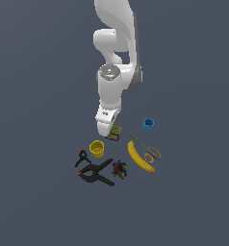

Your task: Pick up a designated object from a clutter of objects.

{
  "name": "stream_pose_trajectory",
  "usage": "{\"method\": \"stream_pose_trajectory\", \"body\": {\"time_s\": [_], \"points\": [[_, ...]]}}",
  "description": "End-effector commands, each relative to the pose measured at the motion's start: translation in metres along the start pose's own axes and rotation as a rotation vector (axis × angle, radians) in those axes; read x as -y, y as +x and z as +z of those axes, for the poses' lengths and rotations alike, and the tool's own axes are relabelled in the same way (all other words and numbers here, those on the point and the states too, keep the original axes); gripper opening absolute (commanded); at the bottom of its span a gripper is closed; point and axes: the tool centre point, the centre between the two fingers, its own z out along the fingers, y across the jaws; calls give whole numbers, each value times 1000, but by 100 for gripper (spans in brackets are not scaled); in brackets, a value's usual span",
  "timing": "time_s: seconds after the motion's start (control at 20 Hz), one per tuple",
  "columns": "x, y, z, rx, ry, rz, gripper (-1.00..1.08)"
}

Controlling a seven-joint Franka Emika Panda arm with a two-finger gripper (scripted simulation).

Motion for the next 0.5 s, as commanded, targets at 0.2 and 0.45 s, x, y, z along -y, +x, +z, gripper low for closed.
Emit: {"method": "stream_pose_trajectory", "body": {"time_s": [0.2,0.45], "points": [[0,0,10,-1,0,-1,100],[1,0,31,-1,0,-3,100]]}}
